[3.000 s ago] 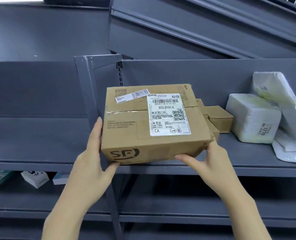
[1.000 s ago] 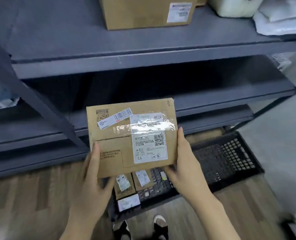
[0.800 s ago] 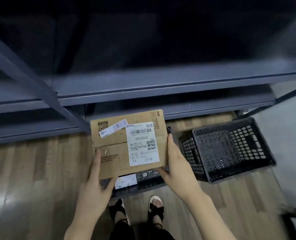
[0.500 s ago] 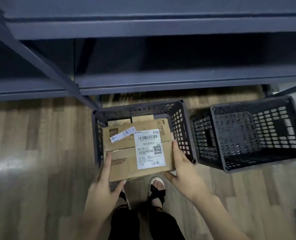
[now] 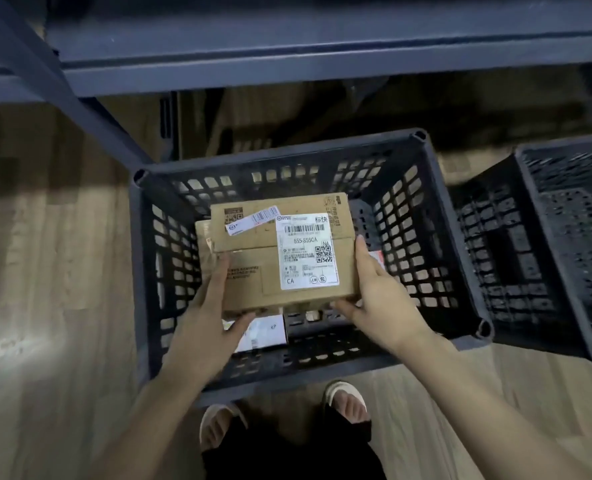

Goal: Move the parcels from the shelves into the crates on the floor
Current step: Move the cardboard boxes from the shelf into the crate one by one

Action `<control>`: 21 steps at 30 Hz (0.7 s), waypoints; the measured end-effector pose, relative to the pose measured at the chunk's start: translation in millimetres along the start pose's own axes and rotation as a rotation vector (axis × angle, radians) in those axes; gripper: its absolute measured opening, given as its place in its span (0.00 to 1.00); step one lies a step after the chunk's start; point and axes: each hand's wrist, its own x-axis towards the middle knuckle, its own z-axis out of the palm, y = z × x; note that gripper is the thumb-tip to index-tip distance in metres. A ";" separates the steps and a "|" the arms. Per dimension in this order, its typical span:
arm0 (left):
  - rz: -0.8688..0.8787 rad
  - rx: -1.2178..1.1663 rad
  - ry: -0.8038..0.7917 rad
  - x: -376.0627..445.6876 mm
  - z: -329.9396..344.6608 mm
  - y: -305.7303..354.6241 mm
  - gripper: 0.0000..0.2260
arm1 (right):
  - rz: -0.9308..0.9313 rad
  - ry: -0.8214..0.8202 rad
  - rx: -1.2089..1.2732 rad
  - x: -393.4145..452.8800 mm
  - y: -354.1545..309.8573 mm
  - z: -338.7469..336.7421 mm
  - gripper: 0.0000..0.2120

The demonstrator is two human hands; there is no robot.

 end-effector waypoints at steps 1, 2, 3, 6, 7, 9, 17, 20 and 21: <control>0.007 0.016 -0.006 9.4 7.0 -6.7 0.43 | -0.009 0.008 -0.012 10.1 4.7 8.7 0.49; 0.028 0.037 -0.007 19.0 13.8 -13.9 0.43 | -0.017 0.017 -0.028 20.0 8.6 16.7 0.49; 0.048 0.059 -0.015 27.5 19.2 -19.7 0.43 | -0.020 0.024 -0.048 29.5 12.3 24.6 0.49; 0.086 0.064 -0.015 49.8 28.6 -36.1 0.43 | -0.022 0.036 -0.090 53.4 19.7 42.5 0.50; 0.080 0.076 -0.020 55.8 29.7 -40.3 0.43 | -0.024 0.039 -0.095 58.8 21.6 46.4 0.51; 0.074 0.165 -0.042 65.1 31.9 -49.2 0.42 | -0.037 0.047 -0.097 66.7 24.0 52.2 0.51; 0.000 0.429 0.005 68.5 29.2 -60.5 0.38 | -0.106 0.045 -0.097 86.9 10.3 67.3 0.52; -0.074 0.488 0.047 73.4 20.9 -61.9 0.39 | -0.157 0.069 -0.096 99.6 -5.0 73.4 0.51; -0.101 0.521 0.056 76.3 18.7 -63.6 0.39 | -0.170 0.075 -0.096 104.0 -10.2 76.6 0.50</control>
